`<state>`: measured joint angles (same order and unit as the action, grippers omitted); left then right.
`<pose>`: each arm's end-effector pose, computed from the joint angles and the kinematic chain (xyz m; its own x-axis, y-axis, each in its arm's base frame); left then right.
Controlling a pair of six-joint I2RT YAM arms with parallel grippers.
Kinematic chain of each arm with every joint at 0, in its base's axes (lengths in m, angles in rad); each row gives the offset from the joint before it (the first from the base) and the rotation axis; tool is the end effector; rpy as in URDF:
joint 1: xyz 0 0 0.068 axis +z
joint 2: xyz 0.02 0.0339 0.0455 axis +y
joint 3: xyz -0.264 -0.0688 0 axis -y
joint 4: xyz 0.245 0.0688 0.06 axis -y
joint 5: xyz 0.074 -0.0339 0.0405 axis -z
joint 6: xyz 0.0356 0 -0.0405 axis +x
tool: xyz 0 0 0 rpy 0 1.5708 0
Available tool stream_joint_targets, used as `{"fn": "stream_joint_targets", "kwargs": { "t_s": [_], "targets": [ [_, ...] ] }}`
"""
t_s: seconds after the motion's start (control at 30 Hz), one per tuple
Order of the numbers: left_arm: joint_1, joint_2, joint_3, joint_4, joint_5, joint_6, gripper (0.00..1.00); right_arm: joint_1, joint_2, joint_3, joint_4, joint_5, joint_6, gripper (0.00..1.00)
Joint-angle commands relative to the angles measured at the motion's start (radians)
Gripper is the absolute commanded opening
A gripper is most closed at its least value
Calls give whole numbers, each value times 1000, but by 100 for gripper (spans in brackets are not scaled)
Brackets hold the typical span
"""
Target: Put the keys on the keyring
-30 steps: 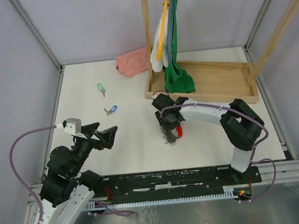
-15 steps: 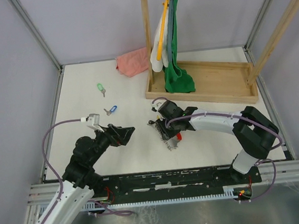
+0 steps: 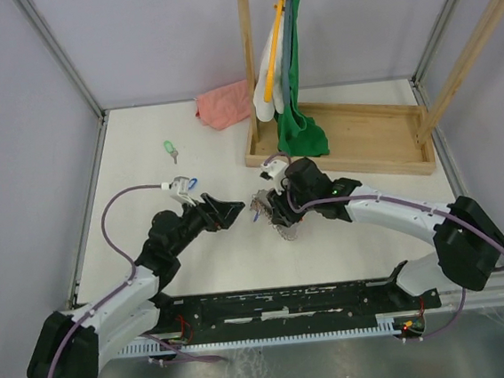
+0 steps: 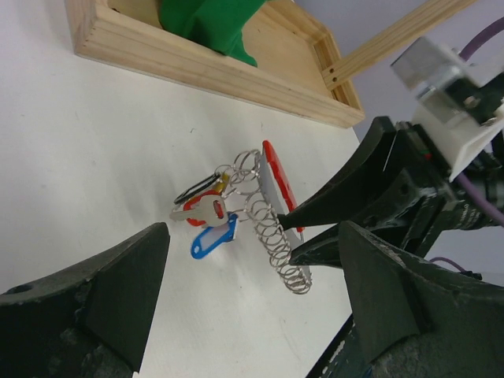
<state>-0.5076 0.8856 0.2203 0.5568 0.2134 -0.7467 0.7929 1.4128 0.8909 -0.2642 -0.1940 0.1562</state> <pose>0.1631 -0.0994 0.2021 -0.5171 -0.4720 -0.7140 0.4194 0.5875 -0.6921 0.2041 0.2169 0.2270 -0.6142 -0.4059 -0.6768 -0.7077 0.6628 0.2447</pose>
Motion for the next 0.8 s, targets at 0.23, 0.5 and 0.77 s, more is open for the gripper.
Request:
{"fn": "stream_joint_targets", "kwargs": {
  "t_s": [0.23, 0.5, 0.77],
  "targets": [
    [138, 288, 122, 541, 372, -1, 79, -105, -93, -20, 235, -193, -71, 23],
    [124, 383, 51, 729, 399, 57, 63, -106, -43, 2, 268, -239, -56, 23],
    [58, 466, 41, 821, 376, 111, 43, -105, -52, -4, 277, -251, -43, 23]
  ]
}}
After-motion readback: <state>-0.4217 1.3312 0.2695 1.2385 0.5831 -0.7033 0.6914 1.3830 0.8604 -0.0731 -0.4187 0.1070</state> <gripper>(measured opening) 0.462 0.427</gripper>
